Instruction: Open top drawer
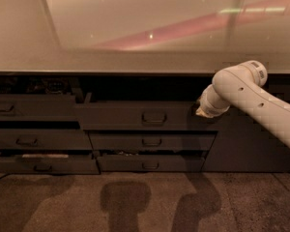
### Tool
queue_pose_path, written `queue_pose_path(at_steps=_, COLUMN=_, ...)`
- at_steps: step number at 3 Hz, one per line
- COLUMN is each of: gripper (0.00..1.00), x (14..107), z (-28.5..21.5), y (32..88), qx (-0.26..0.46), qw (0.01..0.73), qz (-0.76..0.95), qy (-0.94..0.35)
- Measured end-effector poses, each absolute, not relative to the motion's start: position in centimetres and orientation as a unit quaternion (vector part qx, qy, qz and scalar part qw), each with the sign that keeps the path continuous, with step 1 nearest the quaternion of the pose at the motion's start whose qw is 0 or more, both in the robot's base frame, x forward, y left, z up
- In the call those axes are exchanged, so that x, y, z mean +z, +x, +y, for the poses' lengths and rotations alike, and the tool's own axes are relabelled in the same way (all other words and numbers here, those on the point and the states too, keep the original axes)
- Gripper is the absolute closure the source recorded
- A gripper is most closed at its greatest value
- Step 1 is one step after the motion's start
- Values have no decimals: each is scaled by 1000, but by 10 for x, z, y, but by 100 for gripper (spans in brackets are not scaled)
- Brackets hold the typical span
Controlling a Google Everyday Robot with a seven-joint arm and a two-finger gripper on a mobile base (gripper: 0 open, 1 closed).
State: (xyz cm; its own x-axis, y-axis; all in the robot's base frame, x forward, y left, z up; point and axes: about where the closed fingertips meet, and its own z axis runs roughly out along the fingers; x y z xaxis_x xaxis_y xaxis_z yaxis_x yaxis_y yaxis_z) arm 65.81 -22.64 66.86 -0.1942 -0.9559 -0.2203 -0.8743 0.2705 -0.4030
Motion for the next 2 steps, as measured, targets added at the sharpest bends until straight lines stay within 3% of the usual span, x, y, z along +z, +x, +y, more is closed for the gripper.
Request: queue_pose_path(at_steps=2, gripper=100, x=665, z=-227, y=652, qx=-94, qw=213, qz=766, qy=-600)
